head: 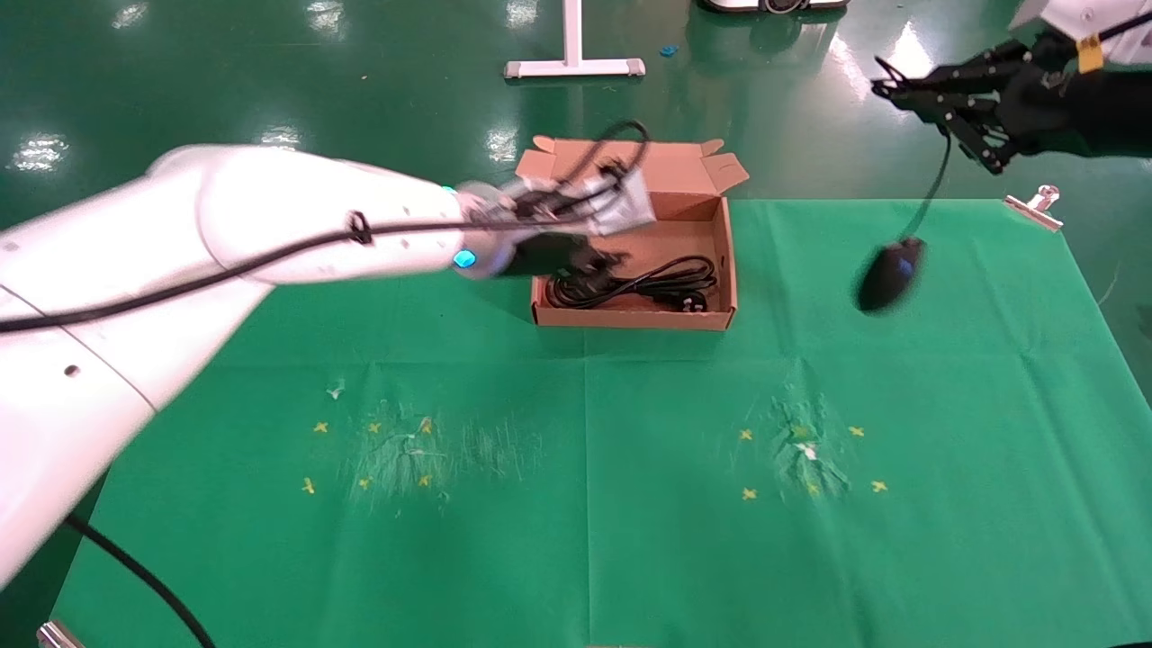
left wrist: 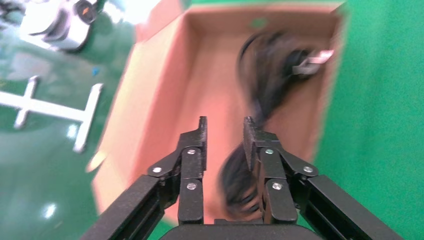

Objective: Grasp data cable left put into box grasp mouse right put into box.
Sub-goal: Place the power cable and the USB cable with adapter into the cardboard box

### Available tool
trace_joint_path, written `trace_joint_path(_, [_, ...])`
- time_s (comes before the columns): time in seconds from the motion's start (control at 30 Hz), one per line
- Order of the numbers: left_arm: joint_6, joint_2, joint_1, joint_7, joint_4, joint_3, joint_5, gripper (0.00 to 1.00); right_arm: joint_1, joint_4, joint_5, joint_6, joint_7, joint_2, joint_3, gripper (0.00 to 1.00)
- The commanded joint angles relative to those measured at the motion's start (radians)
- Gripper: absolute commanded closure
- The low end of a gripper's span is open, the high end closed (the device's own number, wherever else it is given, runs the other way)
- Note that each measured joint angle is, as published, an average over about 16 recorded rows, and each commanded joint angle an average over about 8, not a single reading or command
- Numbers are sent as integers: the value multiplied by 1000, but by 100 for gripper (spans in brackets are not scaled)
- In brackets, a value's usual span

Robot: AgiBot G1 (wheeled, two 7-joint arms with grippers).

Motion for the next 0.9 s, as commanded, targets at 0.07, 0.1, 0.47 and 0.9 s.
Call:
trace_joint_path(0.07, [-20,-7,-28,2,39,19,-20,0,11,3,7,1,-8,-10,3,100])
trace_joint_path(0.1, [-24,-13,-42,1,59,19,-20,0,16,3,8,3,-13,-19,2,100])
trace_joint_path(0.47, [-1,-230,-189,-64,113,19,43,0,83,-65,-18,38,-95,-169,-34,100])
trace_joint_path(0.9, [64,-417,-214,-320,-161,60,195,0,76,-100,-25,12,-85,-364,-104,100])
